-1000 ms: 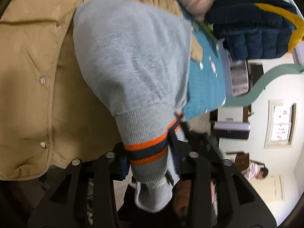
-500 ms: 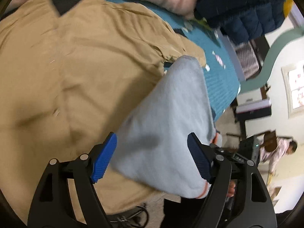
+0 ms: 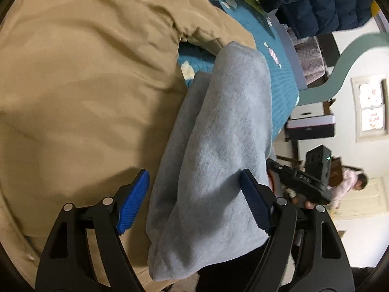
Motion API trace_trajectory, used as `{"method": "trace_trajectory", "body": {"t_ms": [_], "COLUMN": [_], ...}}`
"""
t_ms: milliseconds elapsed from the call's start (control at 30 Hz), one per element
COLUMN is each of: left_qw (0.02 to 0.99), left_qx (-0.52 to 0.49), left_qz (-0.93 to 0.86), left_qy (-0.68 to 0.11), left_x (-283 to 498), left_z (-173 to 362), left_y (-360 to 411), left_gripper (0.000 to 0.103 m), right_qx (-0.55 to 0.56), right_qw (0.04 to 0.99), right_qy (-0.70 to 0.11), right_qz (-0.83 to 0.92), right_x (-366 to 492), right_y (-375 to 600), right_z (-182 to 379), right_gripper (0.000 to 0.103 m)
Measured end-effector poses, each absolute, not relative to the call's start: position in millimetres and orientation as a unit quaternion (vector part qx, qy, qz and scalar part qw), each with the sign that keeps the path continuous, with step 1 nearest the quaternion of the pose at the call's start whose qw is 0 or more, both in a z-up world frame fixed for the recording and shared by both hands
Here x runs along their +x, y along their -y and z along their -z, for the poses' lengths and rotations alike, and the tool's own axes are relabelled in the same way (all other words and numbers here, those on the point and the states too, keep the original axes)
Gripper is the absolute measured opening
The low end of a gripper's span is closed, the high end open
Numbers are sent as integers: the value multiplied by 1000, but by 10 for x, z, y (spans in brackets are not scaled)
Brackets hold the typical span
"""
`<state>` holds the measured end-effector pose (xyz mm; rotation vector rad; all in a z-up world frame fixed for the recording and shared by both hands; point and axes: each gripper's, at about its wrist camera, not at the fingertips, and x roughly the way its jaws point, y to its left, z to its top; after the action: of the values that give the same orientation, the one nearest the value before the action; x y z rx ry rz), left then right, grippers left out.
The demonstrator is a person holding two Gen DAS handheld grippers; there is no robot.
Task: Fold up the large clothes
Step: 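Lower the hoodie bundle onto the quilt beside the khaki jacket and open the right tool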
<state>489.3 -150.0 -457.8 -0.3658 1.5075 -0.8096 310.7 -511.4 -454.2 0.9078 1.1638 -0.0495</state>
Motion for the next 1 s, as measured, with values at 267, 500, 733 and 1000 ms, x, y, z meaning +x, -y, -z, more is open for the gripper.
{"method": "trace_trajectory", "body": {"t_ms": [267, 500, 733, 1000], "left_qw": [646, 685, 689, 677], "left_qx": [-156, -120, -60, -7], "left_qz": [381, 416, 465, 510], "left_qy": [-643, -586, -553, -530], "left_x": [4783, 4721, 5096, 5784], "left_z": [4568, 4098, 3600, 3268], "left_y": [1689, 1905, 2772, 4410], "left_gripper": [40, 28, 28, 28], "right_qx": [407, 405, 442, 469], "right_qw": [740, 764, 788, 810], "right_qy": [-535, -502, -425, -321], "right_qz": [20, 26, 52, 144], "right_x": [3122, 3039, 2915, 2955], "right_y": [5142, 5100, 5567, 6411], "right_z": [4557, 4305, 3938, 3749], "right_gripper": [18, 17, 17, 17]}}
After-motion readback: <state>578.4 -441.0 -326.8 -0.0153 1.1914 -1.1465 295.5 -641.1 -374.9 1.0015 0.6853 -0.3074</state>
